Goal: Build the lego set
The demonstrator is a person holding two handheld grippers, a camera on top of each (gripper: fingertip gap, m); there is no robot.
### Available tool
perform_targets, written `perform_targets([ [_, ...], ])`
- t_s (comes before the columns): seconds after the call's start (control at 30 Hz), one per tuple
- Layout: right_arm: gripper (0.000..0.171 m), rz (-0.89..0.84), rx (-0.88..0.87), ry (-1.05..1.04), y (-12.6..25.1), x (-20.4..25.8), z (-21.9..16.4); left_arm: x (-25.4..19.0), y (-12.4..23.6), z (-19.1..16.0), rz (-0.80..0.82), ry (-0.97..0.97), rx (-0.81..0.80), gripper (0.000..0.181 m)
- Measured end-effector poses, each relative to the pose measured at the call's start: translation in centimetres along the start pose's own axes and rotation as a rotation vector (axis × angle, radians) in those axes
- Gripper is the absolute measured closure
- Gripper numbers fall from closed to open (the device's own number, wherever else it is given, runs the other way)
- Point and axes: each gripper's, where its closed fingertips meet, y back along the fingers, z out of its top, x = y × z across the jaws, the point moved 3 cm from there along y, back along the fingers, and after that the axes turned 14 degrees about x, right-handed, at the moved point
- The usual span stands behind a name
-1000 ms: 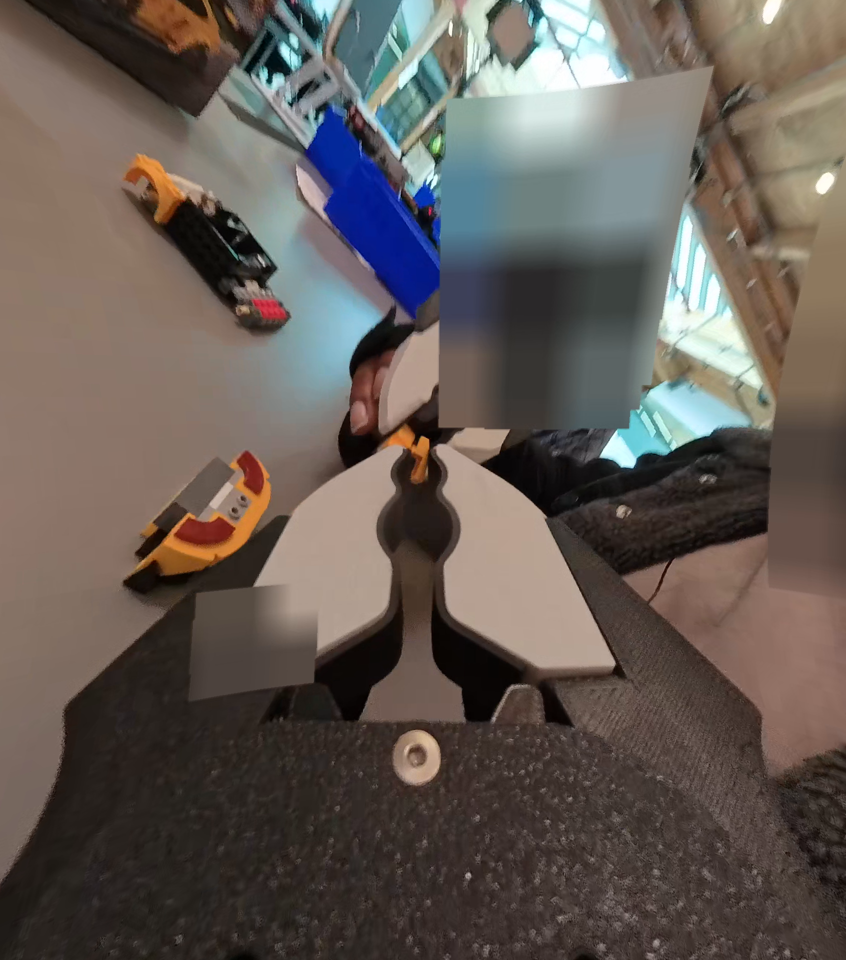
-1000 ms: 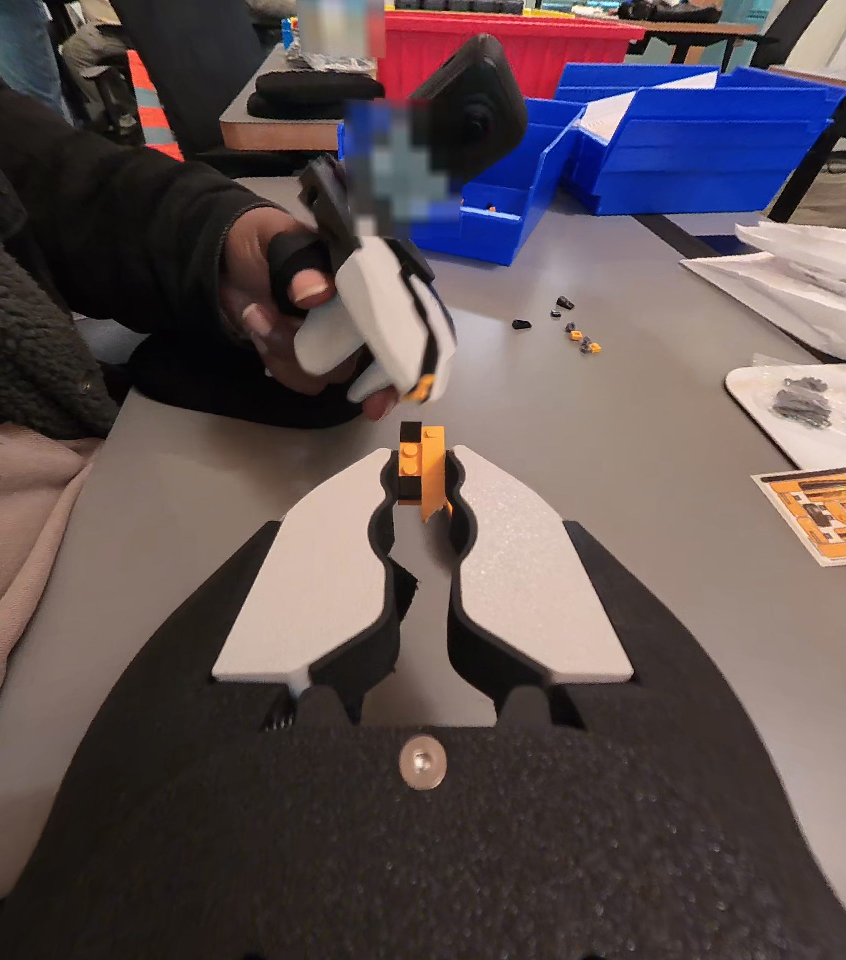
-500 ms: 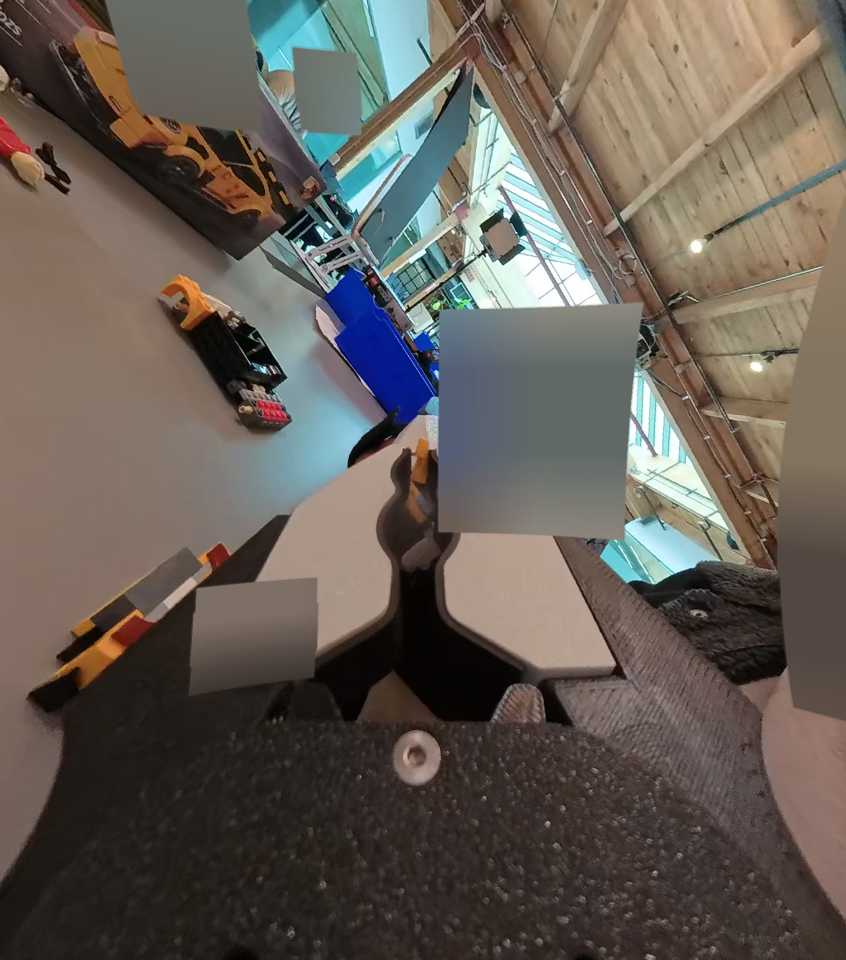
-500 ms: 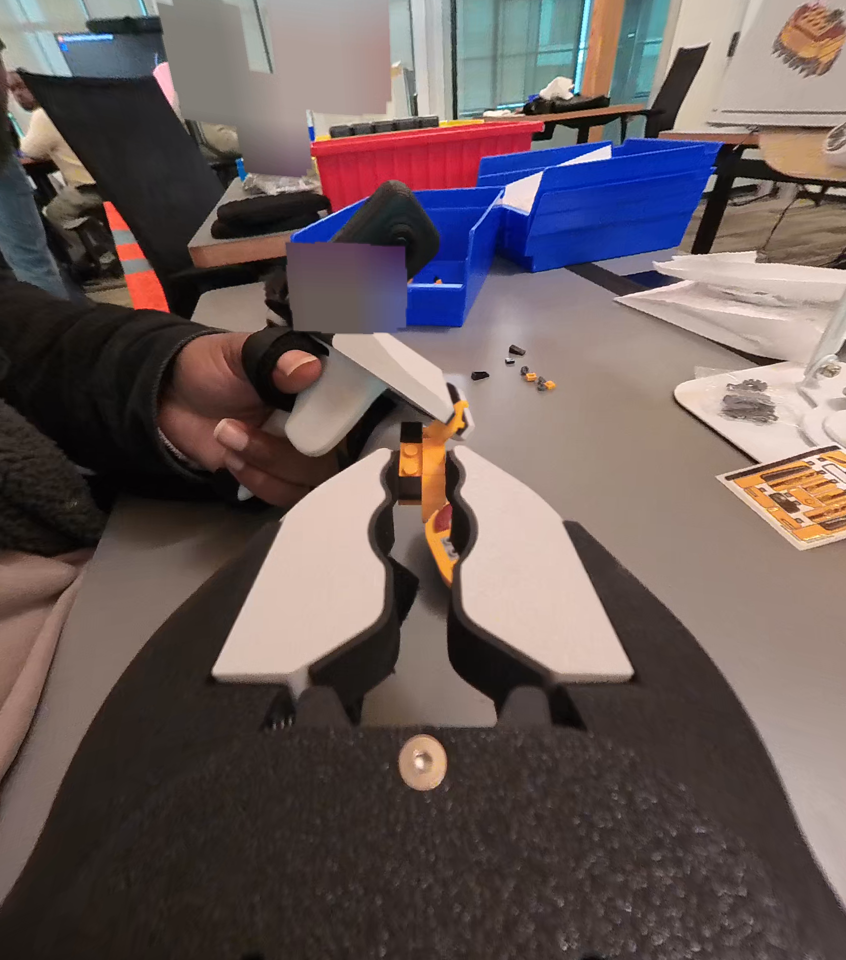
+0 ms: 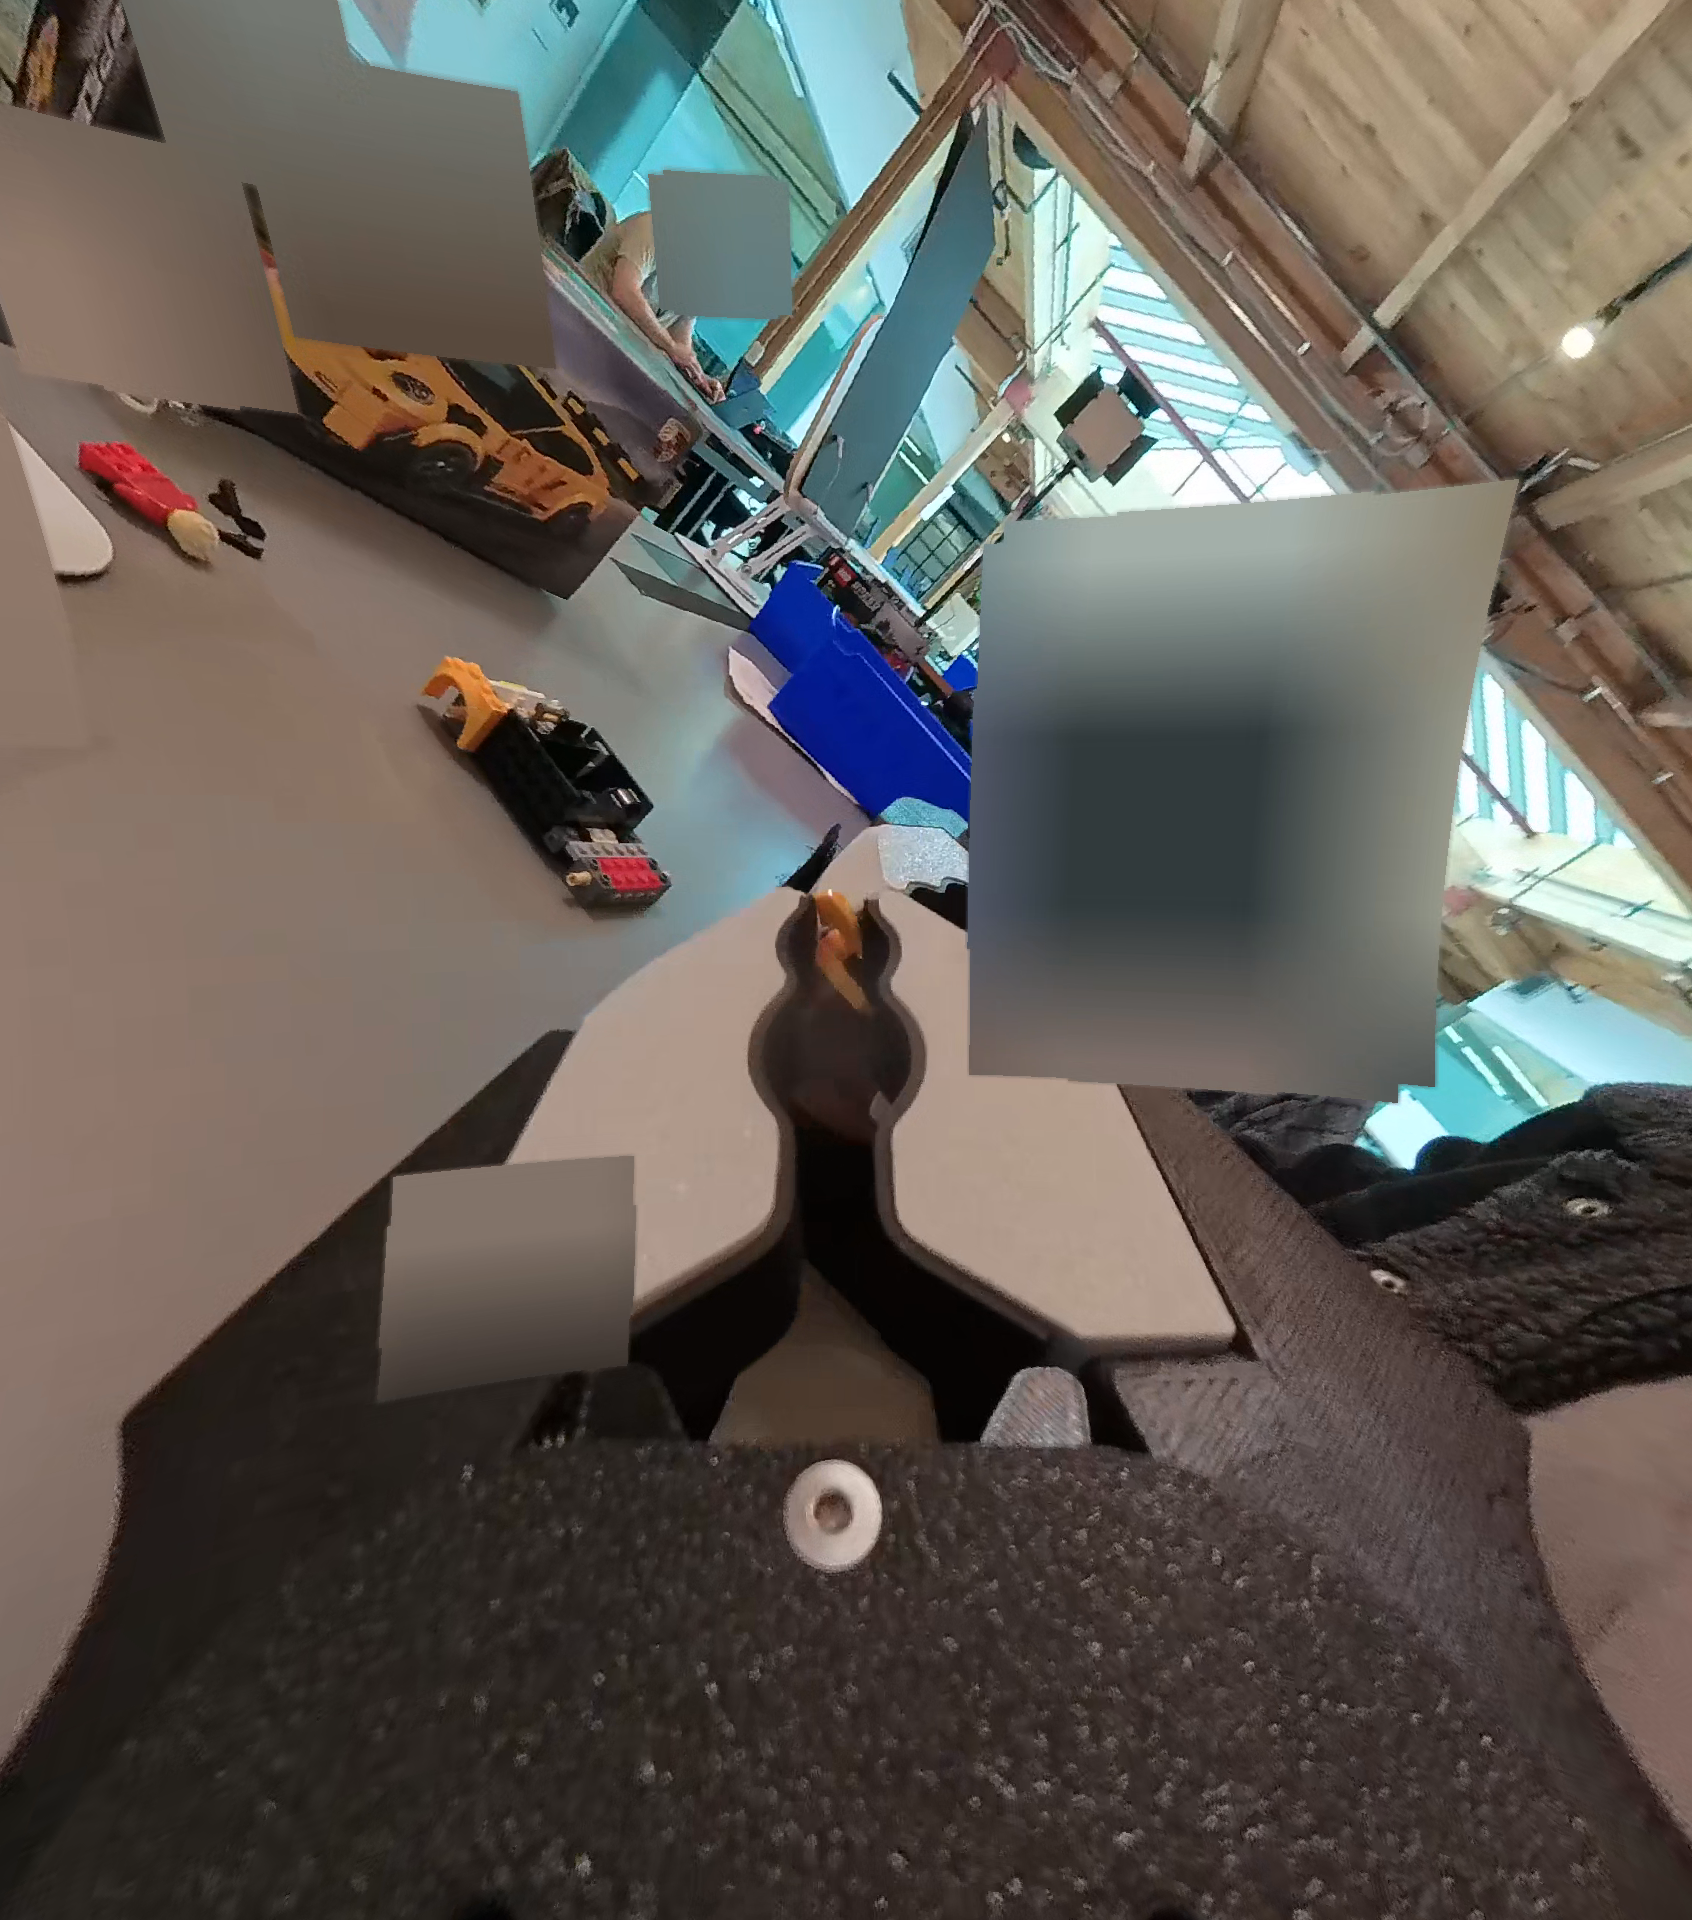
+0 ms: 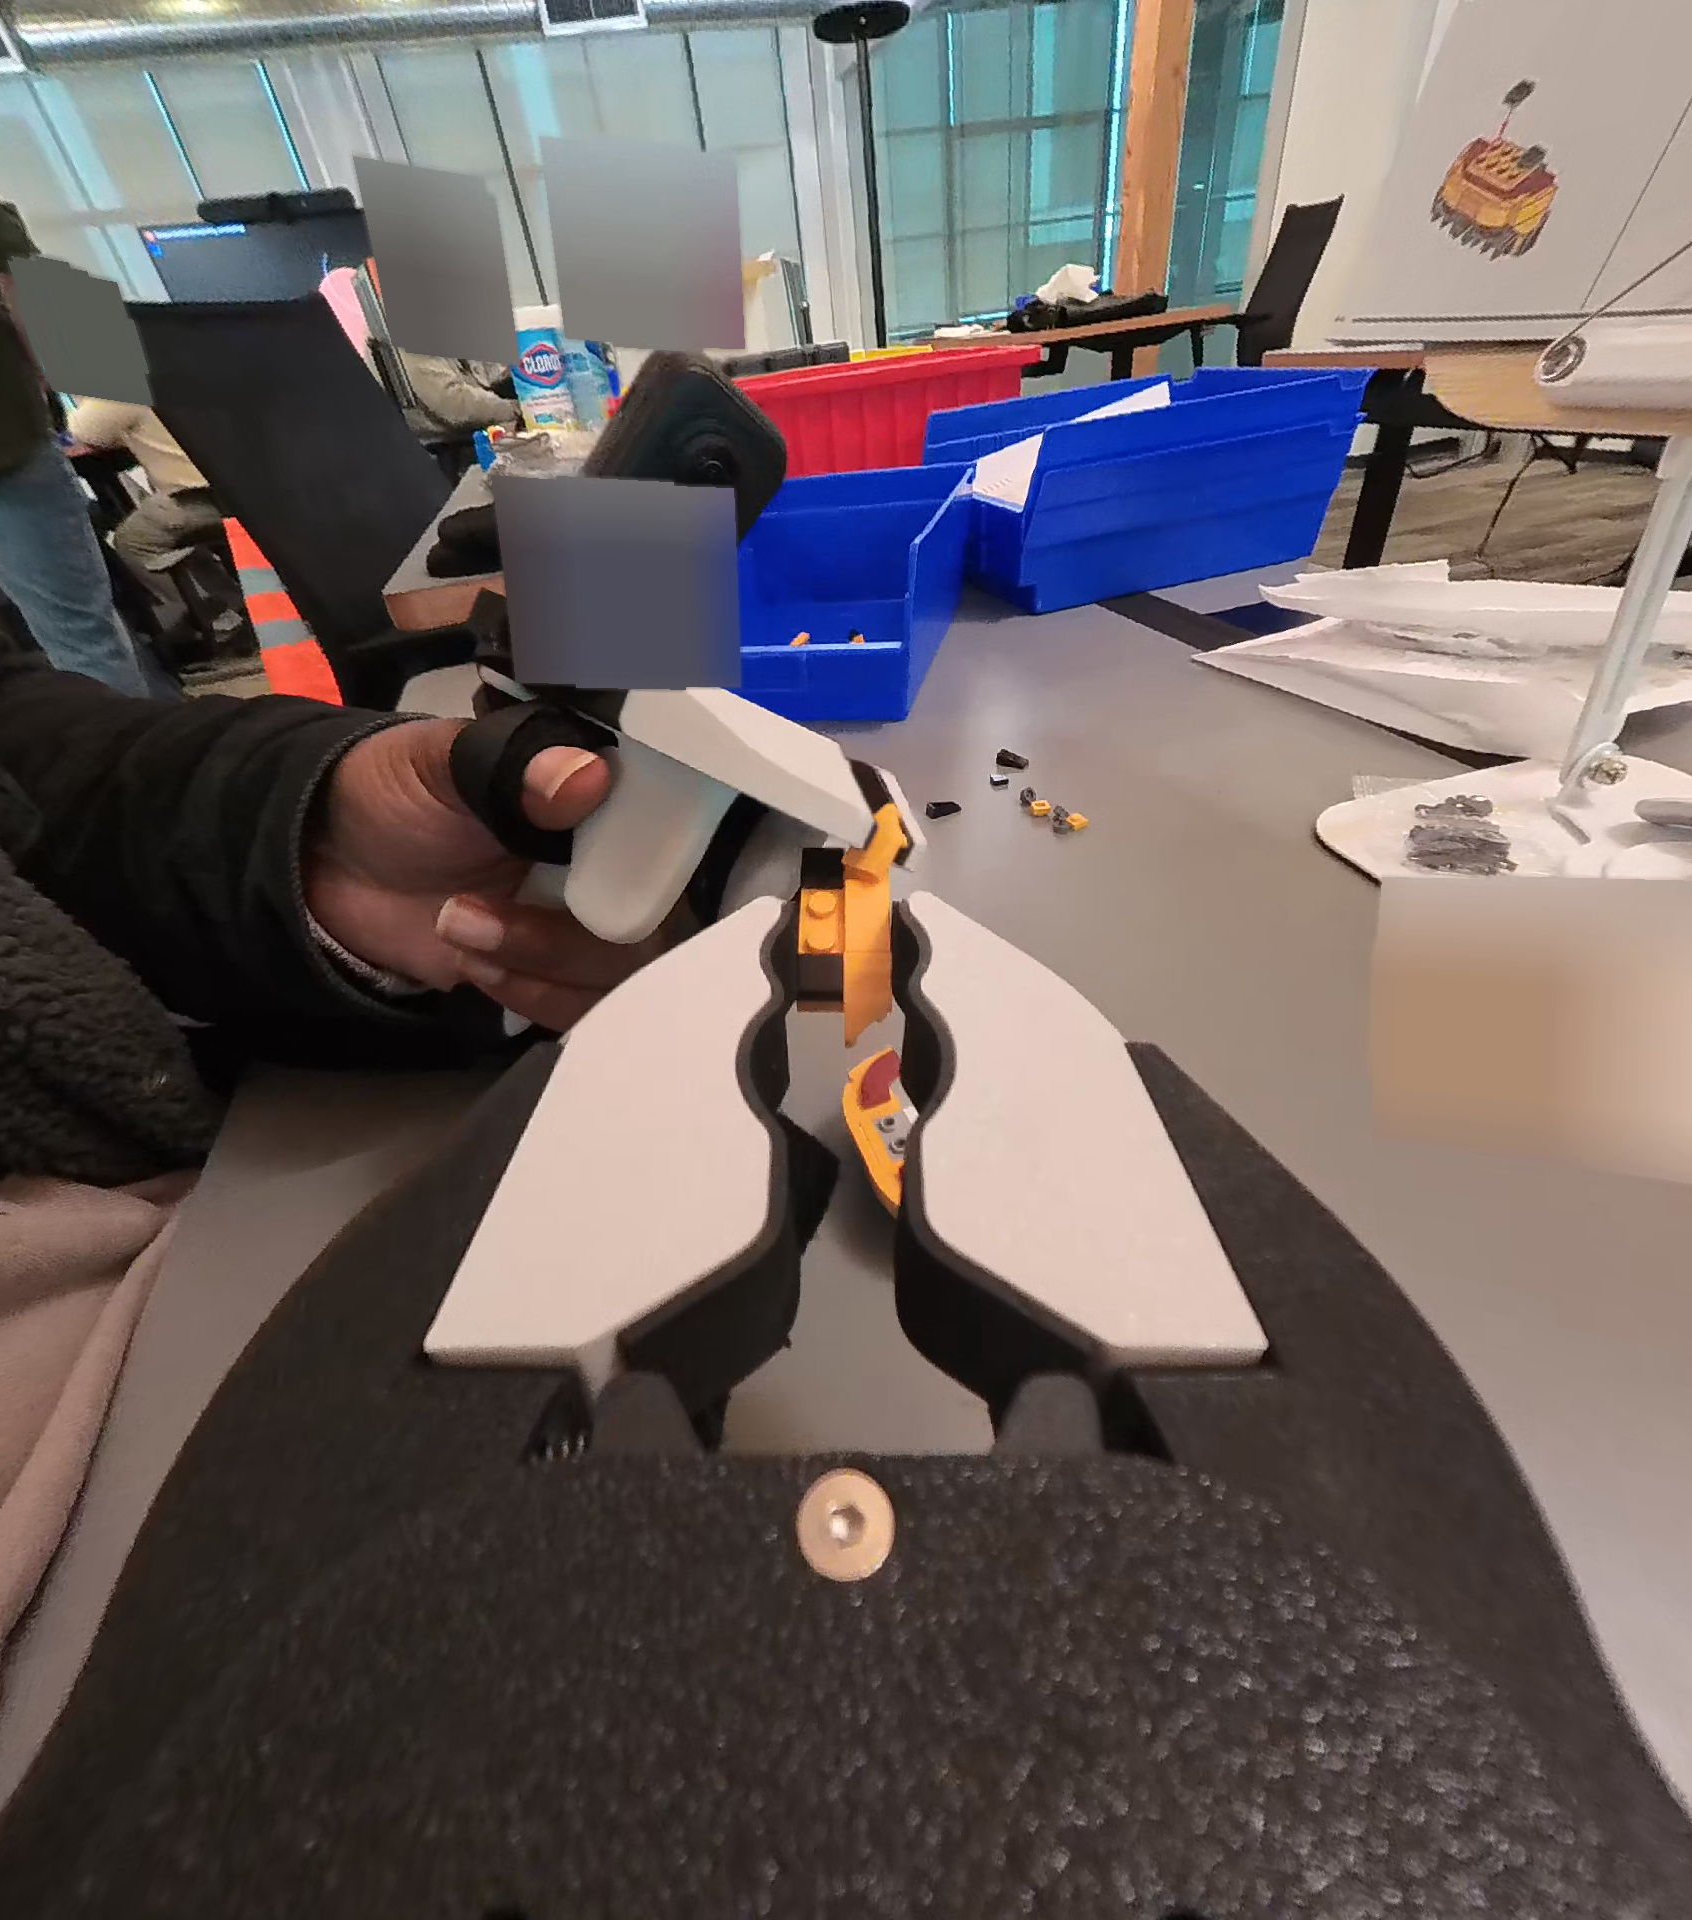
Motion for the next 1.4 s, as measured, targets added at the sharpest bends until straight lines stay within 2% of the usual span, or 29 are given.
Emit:
perform_targets([
  [0.03, 0.154, 0.001, -0.003, 0.0, 0.0, 0.0, 0.0, -0.1, 0.0, 0.0, 0.016, -0.019, 0.004, 0.173],
  [0.3, 0.154, 0.001, -0.051, 0.009, 0.5, 0.0, 0.5, -0.9, 0.1, 0.5, 0.176, -0.216, 0.043, 0.171],
  [0.6, 0.154, 0.005, -0.111, 0.056, 1.0, 0.4, 1.1, -2.5, 0.1, 0.8, 0.277, -0.413, 0.079, 0.17],
  [0.93, 0.154, 0.023, -0.121, 0.068, 1.0, 0.7, 1.2, -3.0, 0.2, 0.8, 0.285, -0.457, 0.114, 0.17],
  [1.07, 0.154, 0.001, -0.117, 0.069, 1.2, 0.3, 1.2, -2.7, 1.6, 2.0, 0.325, -0.479, 0.094, 0.17],
  [1.1, 0.154, -0.01, -0.114, 0.065, 1.4, 0.0, 1.2, -2.2, 1.9, 2.0, 0.343, -0.496, 0.129, 0.171],
  [1.17, 0.154, -0.032, -0.108, 0.046, 1.7, -0.7, 1.2, -0.5, 2.6, 1.0, 0.404, -0.535, 0.302, 0.17],
  [1.3, 0.154, -0.056, -0.092, 0.023, 1.8, -1.5, 1.0, 4.2, 6.0, 0.4, 0.675, -0.718, 0.563, 0.168],
  [1.4, 0.154, -0.059, -0.071, 0.018, 1.5, -1.6, 0.7, 7.8, 9.0, 0.3, 0.82, -0.763, 0.797, 0.167],
])
